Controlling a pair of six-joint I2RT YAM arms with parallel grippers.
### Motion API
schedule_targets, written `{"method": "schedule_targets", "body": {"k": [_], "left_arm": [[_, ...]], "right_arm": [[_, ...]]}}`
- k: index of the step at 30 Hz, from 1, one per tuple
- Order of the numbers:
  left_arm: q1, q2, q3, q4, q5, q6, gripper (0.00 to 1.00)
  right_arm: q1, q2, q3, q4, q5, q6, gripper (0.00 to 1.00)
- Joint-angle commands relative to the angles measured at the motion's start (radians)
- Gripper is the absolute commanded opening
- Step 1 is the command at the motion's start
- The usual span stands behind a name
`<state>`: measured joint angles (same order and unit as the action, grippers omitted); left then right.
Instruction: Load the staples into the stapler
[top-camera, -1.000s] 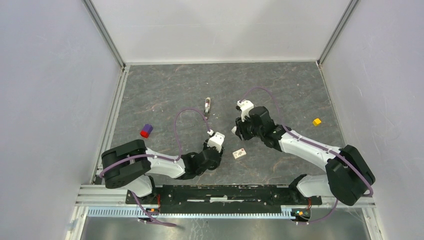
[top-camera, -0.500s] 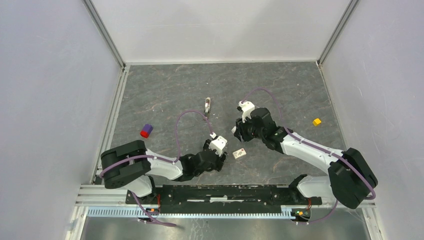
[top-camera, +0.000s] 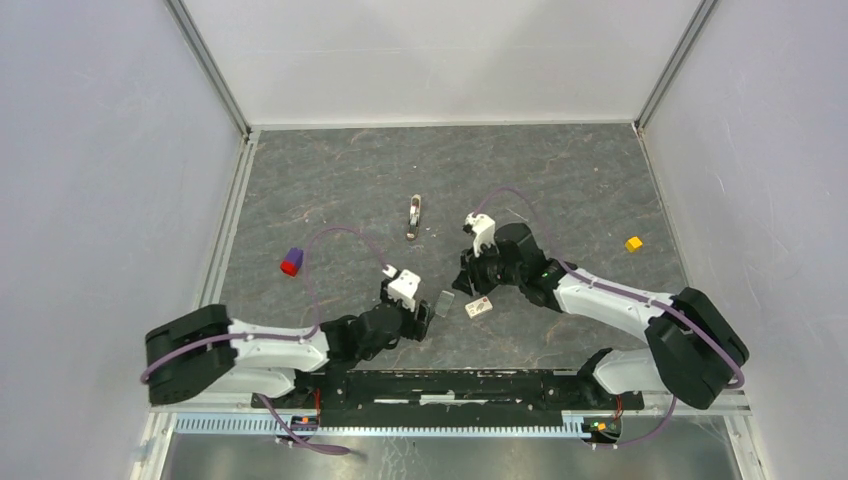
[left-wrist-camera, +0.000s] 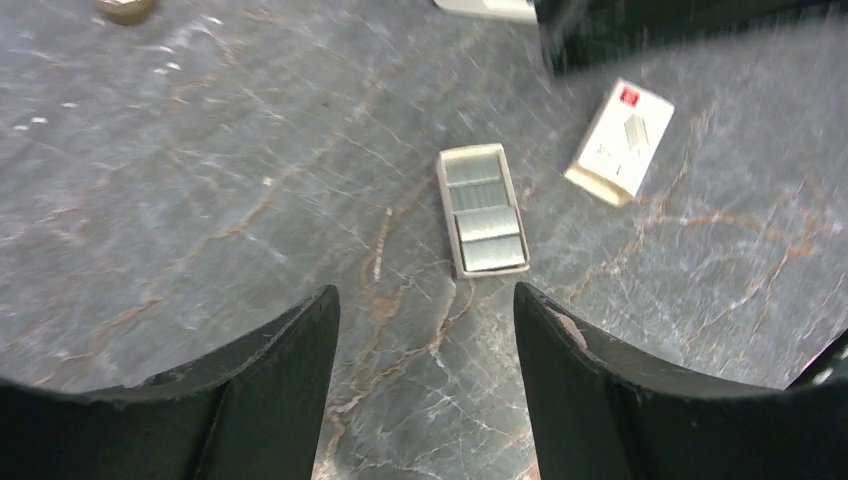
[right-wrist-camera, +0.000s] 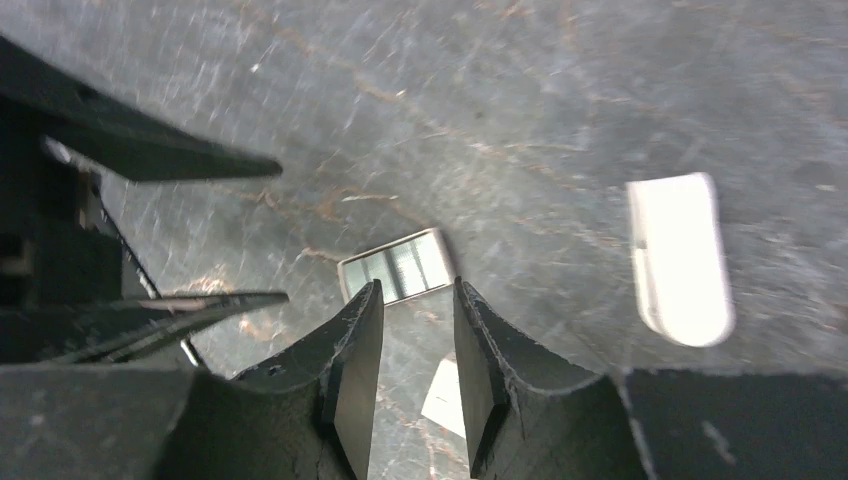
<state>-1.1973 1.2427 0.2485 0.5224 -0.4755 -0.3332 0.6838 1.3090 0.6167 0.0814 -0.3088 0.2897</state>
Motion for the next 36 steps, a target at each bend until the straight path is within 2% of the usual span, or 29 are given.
{"method": "schedule_targets", "body": {"k": [1, 5, 7, 9, 13, 16, 22, 25, 36], "left_arm": [[0.013, -0.181, 0.003, -0.163, -0.18, -0.148, 0.71], [0.087, -0.386, 0.024, -0.377, -0.228, -0.241, 0.74], [0.158, -0.493, 0.035, -0.449, -0.182, -0.258, 0.76], [0.258, -0.563, 0.059, -0.515, -0.076, -0.271, 0.77], [0.492, -0.554, 0.136, -0.653, 0.165, -0.295, 0.77], [0.581, -0.48, 0.197, -0.698, 0.31, -0.286, 0.78], [0.644, -0.359, 0.237, -0.662, 0.529, -0.323, 0.78], [0.661, -0.333, 0.223, -0.626, 0.584, -0.343, 0.78], [0.676, -0.296, 0.195, -0.612, 0.615, -0.35, 0.74]], "right_arm": [[0.08, 0.042, 0.053, 0.014, -0.014, -0.06, 0.39], [0.139, 0.063, 0.076, -0.004, 0.029, -0.115, 0.44], [0.161, 0.075, 0.085, -0.021, 0.05, -0.138, 0.47], [0.176, 0.086, 0.092, -0.025, 0.063, -0.158, 0.51], [0.195, 0.127, 0.121, -0.051, 0.063, -0.191, 0.57], [0.211, 0.155, 0.143, -0.077, 0.064, -0.205, 0.57], [0.238, 0.194, 0.173, -0.12, 0.091, -0.211, 0.57], [0.251, 0.21, 0.188, -0.145, 0.12, -0.211, 0.58], [0.274, 0.257, 0.201, -0.157, 0.167, -0.217, 0.6]]}}
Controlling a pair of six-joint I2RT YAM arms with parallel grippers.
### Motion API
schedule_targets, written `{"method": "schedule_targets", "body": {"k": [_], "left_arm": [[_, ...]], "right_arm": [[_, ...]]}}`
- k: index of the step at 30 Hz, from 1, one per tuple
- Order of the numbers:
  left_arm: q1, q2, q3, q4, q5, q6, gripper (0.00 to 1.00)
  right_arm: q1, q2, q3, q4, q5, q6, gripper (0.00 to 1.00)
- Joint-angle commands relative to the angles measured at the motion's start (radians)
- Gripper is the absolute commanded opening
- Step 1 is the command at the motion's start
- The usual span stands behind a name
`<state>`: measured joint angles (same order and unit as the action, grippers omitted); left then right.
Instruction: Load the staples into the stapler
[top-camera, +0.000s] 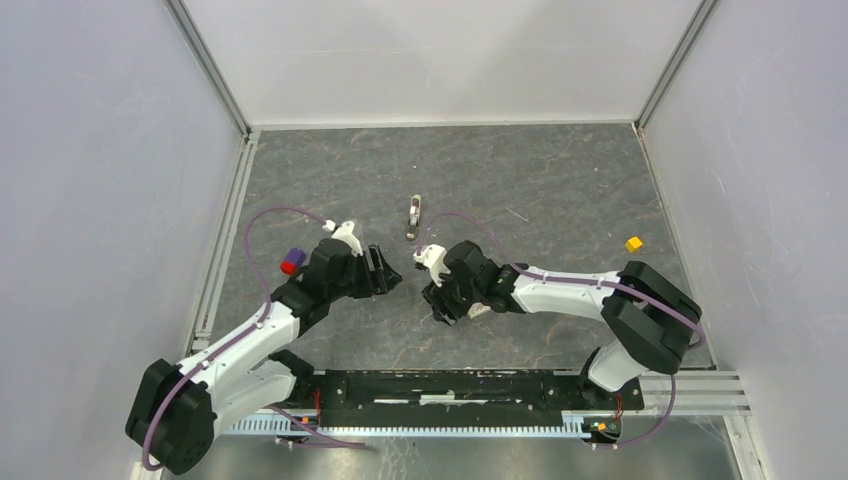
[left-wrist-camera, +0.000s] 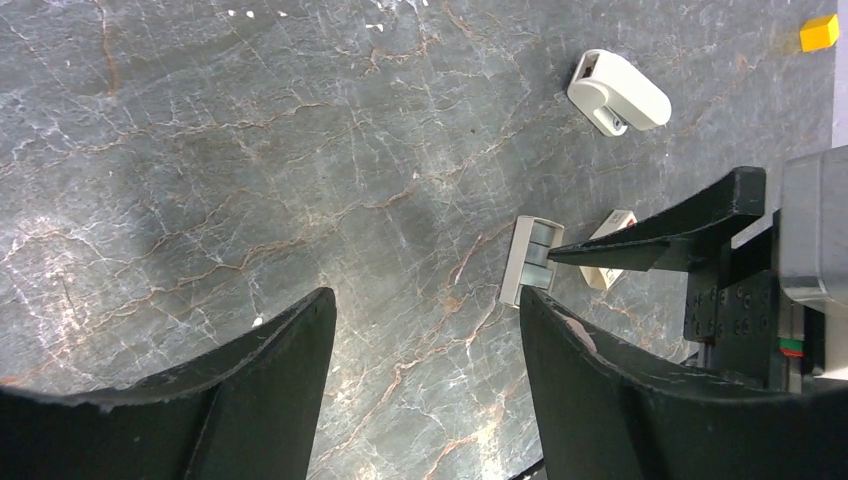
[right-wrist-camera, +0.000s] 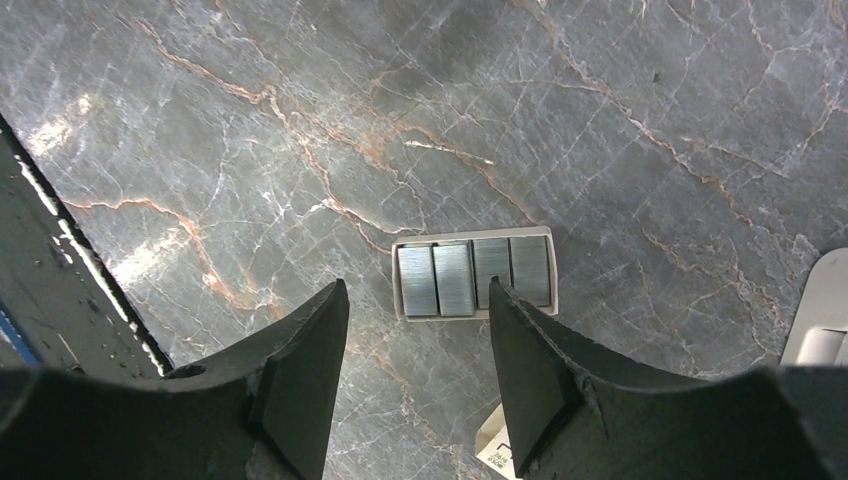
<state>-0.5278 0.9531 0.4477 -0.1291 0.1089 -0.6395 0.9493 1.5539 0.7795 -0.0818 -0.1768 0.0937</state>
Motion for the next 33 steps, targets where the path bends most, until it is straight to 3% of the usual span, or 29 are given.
{"method": "schedule_targets", "body": {"k": [1, 33], "left_arm": [[0.008, -0.008, -0.006, 0.039, 0.032, -0.044, 0.74], [0.009, 0.012, -0.056, 0.086, 0.019, -0.057, 0.72]], "right_arm": [[0.007, 0.014, 0.038, 0.007, 0.035, -0.022, 0.61], [0.023, 0.01, 0.024, 0.074, -0.041, 0.086, 0.58]]}}
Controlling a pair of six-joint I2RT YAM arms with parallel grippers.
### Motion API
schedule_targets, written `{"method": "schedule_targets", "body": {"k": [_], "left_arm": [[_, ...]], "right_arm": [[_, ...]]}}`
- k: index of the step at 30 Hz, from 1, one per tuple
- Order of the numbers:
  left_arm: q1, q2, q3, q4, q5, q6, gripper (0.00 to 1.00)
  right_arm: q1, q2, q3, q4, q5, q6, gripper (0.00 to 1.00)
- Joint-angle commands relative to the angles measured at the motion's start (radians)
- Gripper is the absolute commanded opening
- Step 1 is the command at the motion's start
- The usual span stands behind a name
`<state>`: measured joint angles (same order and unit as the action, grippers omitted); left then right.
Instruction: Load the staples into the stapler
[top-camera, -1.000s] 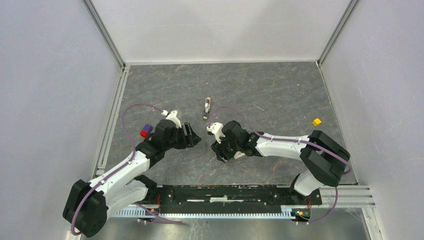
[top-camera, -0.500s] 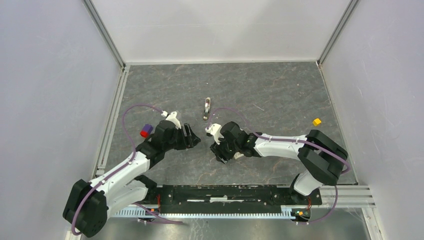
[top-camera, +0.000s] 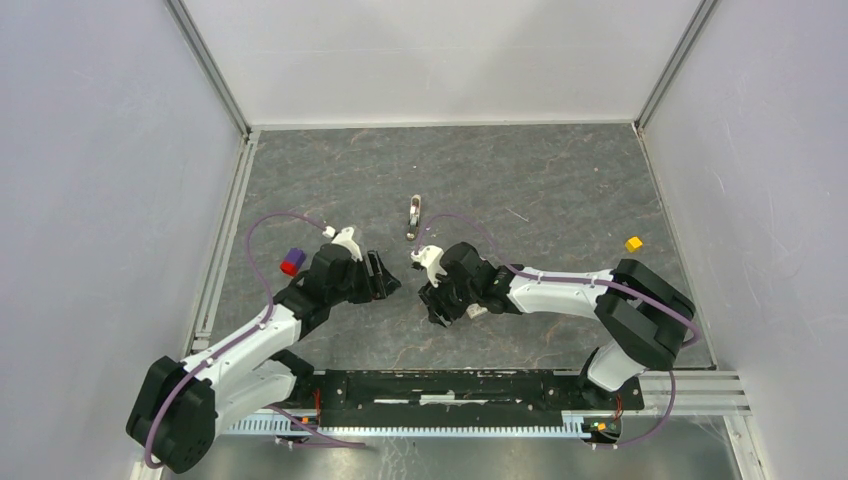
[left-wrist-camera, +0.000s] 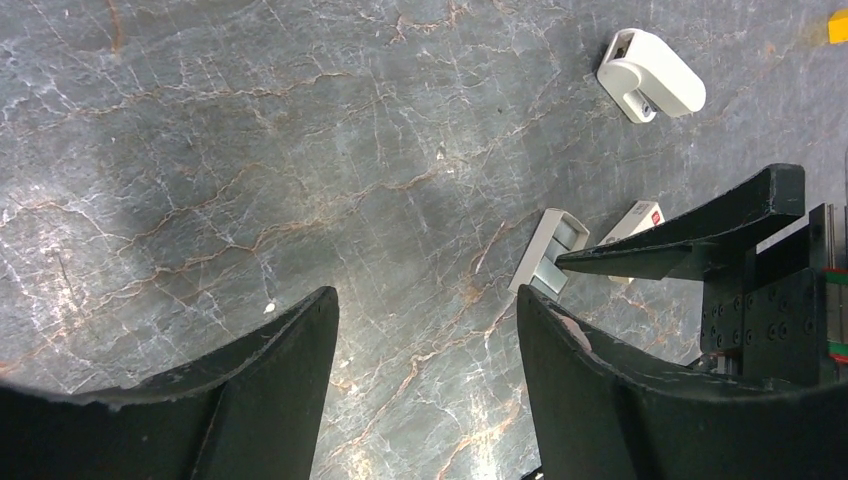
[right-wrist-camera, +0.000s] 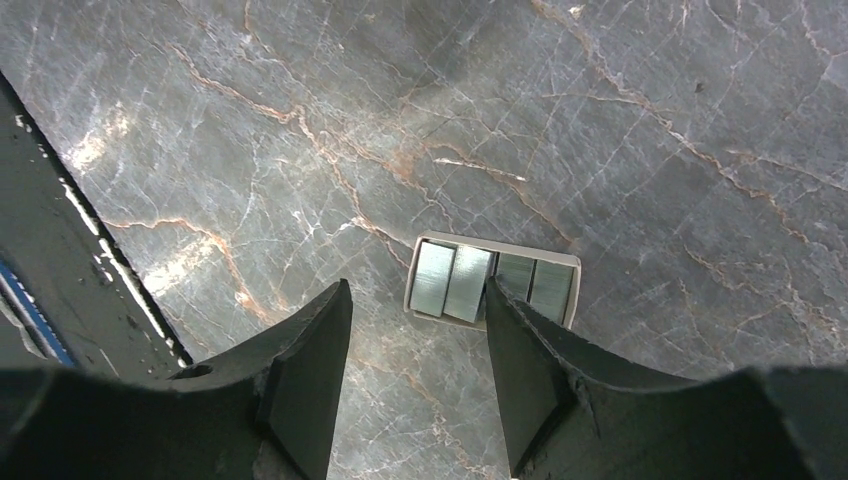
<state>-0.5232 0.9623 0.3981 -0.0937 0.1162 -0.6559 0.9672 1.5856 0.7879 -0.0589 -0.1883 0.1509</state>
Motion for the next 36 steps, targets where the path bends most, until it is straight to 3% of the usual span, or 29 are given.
{"method": "schedule_targets", "body": {"k": [1, 18, 25, 30, 36], "left_arm": [[0.005, 0.002, -0.009, 0.052, 0.009, -0.041, 0.72], [0.005, 0.01, -0.035, 0.084, 0.004, -0.056, 0.71], [0.004, 0.005, -0.039, 0.082, 0.004, -0.055, 0.7], [0.005, 0.003, -0.038, 0.082, 0.002, -0.055, 0.7], [0.003, 0.0, -0.035, 0.078, 0.0, -0.053, 0.7]], "right_arm": [[0.006, -0.024, 0.016, 0.053, -0.036, 0.031, 0.58], [0.007, -0.053, -0.026, 0.195, -0.166, 0.126, 0.54], [0.007, -0.056, 0.013, 0.046, 0.109, 0.063, 0.52], [0.007, -0.043, 0.024, 0.018, 0.138, 0.053, 0.44], [0.007, -0.029, 0.025, 0.037, 0.131, 0.06, 0.42]]}}
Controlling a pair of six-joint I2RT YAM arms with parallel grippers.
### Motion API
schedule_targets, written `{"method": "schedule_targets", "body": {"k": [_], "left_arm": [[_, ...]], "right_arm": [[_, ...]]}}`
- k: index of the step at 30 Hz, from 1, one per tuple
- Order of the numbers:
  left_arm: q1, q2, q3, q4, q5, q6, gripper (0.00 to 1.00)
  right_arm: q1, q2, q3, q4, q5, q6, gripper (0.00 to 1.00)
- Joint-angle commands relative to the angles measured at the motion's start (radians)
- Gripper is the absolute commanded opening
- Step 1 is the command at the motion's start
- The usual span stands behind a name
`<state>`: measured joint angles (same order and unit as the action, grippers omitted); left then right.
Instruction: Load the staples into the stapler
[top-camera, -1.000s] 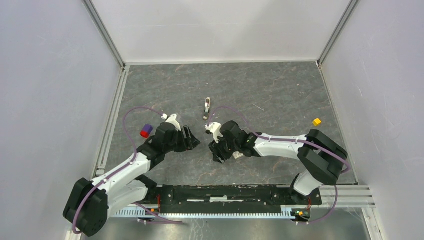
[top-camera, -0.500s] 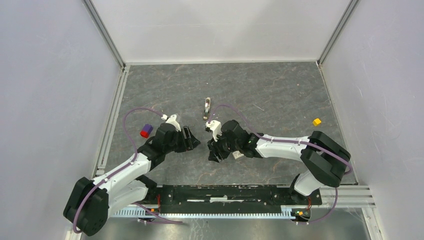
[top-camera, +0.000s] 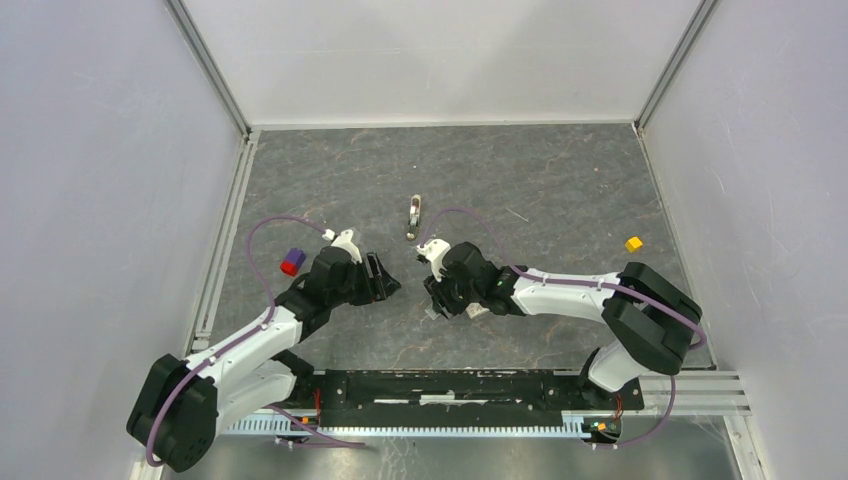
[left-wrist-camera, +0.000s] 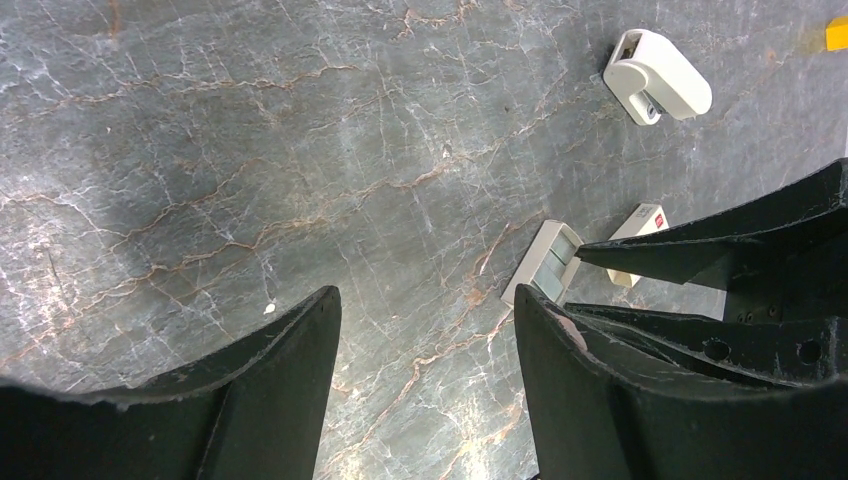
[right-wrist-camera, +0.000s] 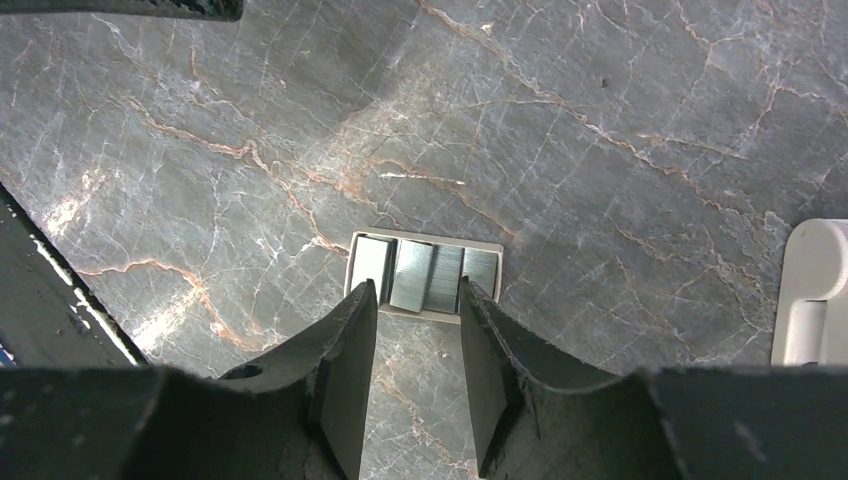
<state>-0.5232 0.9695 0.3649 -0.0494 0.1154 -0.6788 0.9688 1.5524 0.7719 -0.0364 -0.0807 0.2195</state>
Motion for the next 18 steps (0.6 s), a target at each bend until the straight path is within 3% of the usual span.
{"method": "schedule_targets", "body": {"k": [1, 18], "left_arm": [[0.004, -0.007, -0.001, 0.031, 0.001, -0.027, 0.7], [0.005, -0.015, 0.009, 0.017, -0.003, -0.016, 0.7]], "right_arm": [[0.005, 0.005, 0.043, 0.019, 0.023, -0.007, 0.42], [0.013, 0.043, 0.058, 0.029, 0.038, 0.004, 0.42]]}}
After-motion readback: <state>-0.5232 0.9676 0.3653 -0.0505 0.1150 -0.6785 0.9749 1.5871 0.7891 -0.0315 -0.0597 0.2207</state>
